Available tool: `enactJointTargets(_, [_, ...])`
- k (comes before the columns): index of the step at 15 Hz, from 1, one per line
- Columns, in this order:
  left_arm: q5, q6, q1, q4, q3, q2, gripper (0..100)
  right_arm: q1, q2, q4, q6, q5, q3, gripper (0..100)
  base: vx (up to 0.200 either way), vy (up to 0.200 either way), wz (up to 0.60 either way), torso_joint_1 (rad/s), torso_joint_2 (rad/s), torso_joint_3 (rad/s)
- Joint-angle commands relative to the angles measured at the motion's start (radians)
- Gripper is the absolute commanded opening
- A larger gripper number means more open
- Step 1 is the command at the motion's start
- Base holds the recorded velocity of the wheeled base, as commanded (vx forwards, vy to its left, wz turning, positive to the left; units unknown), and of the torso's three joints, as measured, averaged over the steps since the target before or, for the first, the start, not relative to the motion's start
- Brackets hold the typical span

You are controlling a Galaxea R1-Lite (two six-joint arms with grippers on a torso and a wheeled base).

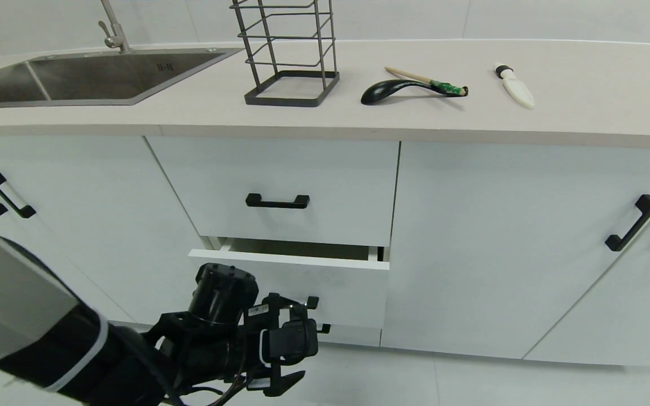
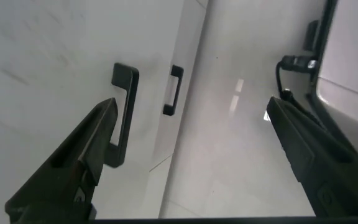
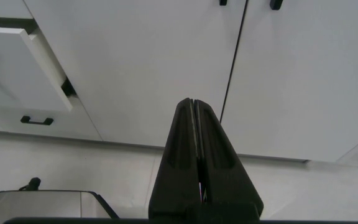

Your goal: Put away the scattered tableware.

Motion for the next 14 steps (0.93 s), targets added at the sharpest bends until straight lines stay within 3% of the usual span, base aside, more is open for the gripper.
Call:
enactJointTargets(1, [0.008, -0.028, -0.041, -0.001, 0.085, -0.186, 100, 0.0, 0.001, 0.0, -0.001, 0.001, 0.0, 0, 0.0, 0.0, 0.0, 0.0, 0.0, 0.0])
enactJointTargets(3, [0.009, -0.038, -0.038, 0.002, 0.111, -0.255, 100, 0.0, 0.001, 0.0, -0.001, 0.0, 0.0, 0, 0.0, 0.0, 0.0, 0.0, 0.0, 0.0])
enactJointTargets(4, [0.011, -0.07, -0.035, 0.002, 0.108, -0.262, 100, 0.0, 0.001, 0.0, -0.001, 0.0, 0.0, 0, 0.0, 0.0, 0.0, 0.0, 0.0, 0.0])
enactJointTargets(5, [0.017, -0.124, -0.033, 0.001, 0.094, -0.26, 100, 0.0, 0.001, 0.0, -0.001, 0.0, 0.0, 0, 0.0, 0.0, 0.0, 0.0, 0.0, 0.0])
enactJointTargets(6, [0.021, -0.199, -0.019, 0.008, 0.052, -0.251, 100, 0.0, 0.001, 0.0, -0.001, 0.001, 0.0, 0, 0.0, 0.0, 0.0, 0.0, 0.0, 0.0])
enactJointTargets(7, [0.014, -0.241, 0.012, 0.022, -0.007, -0.225, 100, 0.0, 0.001, 0.0, -0.001, 0.0, 0.0, 0, 0.0, 0.0, 0.0, 0.0, 0.0, 0.0])
enactJointTargets(9, [-0.029, -0.21, 0.061, 0.09, -0.129, -0.163, 100, 0.0, 0.001, 0.0, -0.001, 0.0, 0.0, 0, 0.0, 0.0, 0.0, 0.0, 0.0, 0.0])
enactJointTargets(10, [-0.071, -0.124, 0.068, 0.116, -0.198, -0.104, 100, 0.0, 0.001, 0.0, -0.001, 0.0, 0.0, 0, 0.0, 0.0, 0.0, 0.0, 0.0, 0.0])
enactJointTargets(11, [-0.095, -0.074, 0.071, 0.116, -0.236, -0.061, 100, 0.0, 0.001, 0.0, -0.001, 0.001, 0.0, 0, 0.0, 0.0, 0.0, 0.0, 0.0, 0.0])
enactJointTargets(12, [-0.103, -0.052, 0.071, 0.114, -0.262, -0.024, 100, 0.0, 0.001, 0.0, -0.002, 0.001, 0.0, 0, 0.0, 0.0, 0.0, 0.0, 0.0, 0.0])
enactJointTargets(14, [-0.103, -0.052, 0.073, 0.11, -0.273, 0.018, 100, 0.0, 0.001, 0.0, -0.001, 0.0, 0.0, 0, 0.0, 0.0, 0.0, 0.0, 0.0, 0.0])
